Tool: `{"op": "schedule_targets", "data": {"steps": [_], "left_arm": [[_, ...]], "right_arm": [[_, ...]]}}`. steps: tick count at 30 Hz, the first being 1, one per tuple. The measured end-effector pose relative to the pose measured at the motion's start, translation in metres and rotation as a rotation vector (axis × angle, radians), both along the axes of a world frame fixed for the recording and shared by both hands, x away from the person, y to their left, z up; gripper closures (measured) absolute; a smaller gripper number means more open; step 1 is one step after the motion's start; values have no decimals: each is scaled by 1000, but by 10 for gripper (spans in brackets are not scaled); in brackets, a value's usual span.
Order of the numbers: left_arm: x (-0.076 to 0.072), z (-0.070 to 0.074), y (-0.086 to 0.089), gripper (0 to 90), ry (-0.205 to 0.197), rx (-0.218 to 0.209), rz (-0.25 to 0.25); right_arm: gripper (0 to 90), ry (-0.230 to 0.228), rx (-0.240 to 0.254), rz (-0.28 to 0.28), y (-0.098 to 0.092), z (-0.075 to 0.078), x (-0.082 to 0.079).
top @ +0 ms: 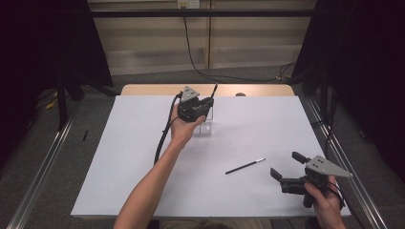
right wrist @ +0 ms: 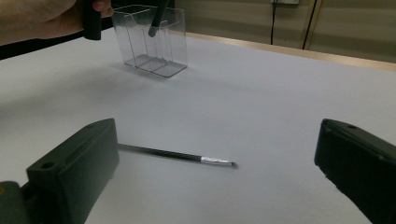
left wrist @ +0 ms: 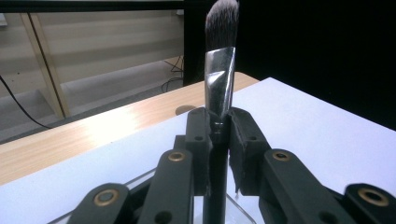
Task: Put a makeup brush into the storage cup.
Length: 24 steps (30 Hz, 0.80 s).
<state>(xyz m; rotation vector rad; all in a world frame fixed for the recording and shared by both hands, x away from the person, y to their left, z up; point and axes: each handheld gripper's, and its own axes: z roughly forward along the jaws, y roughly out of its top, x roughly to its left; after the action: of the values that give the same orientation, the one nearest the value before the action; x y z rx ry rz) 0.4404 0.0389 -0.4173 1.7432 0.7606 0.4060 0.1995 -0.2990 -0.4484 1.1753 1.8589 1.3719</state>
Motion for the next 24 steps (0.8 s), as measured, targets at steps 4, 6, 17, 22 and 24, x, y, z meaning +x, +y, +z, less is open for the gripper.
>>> {"op": "schedule_targets", "data": {"steps": [4, 6, 17, 22, 24], "left_arm": [[-1, -1, 1, 790, -3, 8, -1], [-1, -3, 2, 790, -1, 9, -1], [-7, -7, 5, 790, 8, 28, -7], [-6, -12, 7, 790, 17, 37, -1], [-6, -14, 8, 791, 23, 36, 3]], "right_arm": [[0, 1, -1, -1, 0, 0, 0], [0, 1, -1, -1, 0, 0, 0], [0, -8, 3, -17, 0, 0, 0], [0, -11, 5, -19, 0, 0, 0], [0, -10, 6, -20, 0, 0, 0]]}}
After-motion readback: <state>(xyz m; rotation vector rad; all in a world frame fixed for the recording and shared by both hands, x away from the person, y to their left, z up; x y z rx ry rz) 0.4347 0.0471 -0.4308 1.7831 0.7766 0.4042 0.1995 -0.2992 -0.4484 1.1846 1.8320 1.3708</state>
